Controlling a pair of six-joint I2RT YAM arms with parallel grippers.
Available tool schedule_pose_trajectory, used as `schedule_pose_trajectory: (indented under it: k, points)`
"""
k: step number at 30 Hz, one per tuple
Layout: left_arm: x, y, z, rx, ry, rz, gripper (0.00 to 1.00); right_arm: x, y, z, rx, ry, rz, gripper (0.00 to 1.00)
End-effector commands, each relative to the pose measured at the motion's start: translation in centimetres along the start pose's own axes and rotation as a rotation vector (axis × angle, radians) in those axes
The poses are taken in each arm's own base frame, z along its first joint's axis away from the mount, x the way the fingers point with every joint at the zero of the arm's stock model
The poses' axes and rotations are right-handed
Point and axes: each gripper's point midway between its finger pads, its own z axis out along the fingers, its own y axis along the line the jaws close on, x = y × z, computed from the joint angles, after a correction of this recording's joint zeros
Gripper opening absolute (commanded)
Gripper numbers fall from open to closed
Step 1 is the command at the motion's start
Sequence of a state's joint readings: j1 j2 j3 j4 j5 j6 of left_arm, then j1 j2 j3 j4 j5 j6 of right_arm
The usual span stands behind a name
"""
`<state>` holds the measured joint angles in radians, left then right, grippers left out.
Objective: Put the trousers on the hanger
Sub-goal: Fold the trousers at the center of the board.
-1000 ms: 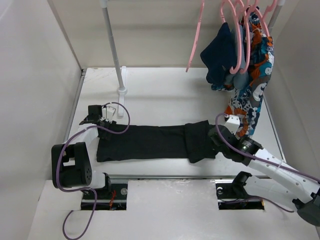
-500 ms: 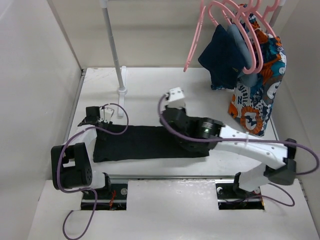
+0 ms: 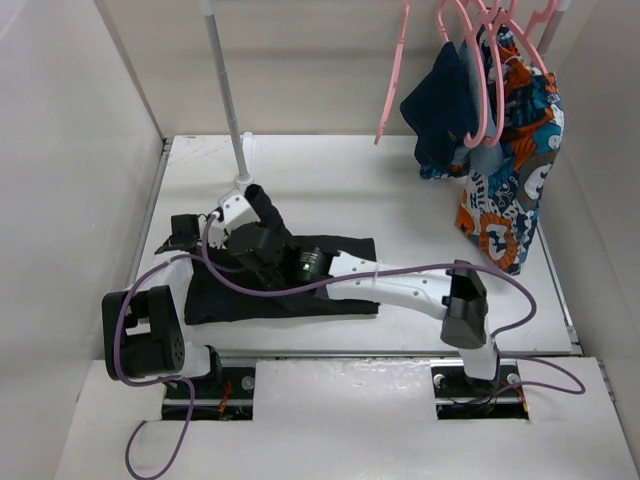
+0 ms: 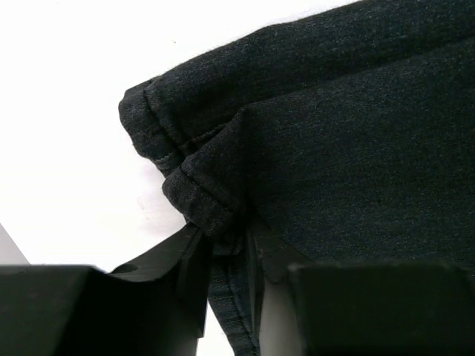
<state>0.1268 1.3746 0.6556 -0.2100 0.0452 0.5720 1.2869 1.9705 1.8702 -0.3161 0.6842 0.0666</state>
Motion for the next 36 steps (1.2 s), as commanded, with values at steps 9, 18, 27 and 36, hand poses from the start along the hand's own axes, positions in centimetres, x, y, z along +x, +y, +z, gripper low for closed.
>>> schedule_pose_trajectory:
  k: [9, 18, 27, 36]
  points:
    - [1.2, -1.2, -0.7, 0.117, 0.047, -0.063, 0.28, -4.6, 6.0, 1.0, -0.247, -0.154, 0.092, 0.00]
    - [-0.2, 2.3, -2.2, 0.052, 0.025, -0.233, 0.79, -1.5, 8.2, 2.3, -0.317, -0.117, 0.001, 0.00]
    - [0.5, 6.7, -3.7, -0.055, 0.032, -0.357, 0.81, 1.0, 14.3, 1.0, -0.634, -0.143, -0.220, 0.68]
    - [-3.1, 10.3, -8.5, -0.051, -0.148, -0.396, 0.96, 3.2, 15.3, -3.2, -0.722, -0.057, -0.380, 1.00]
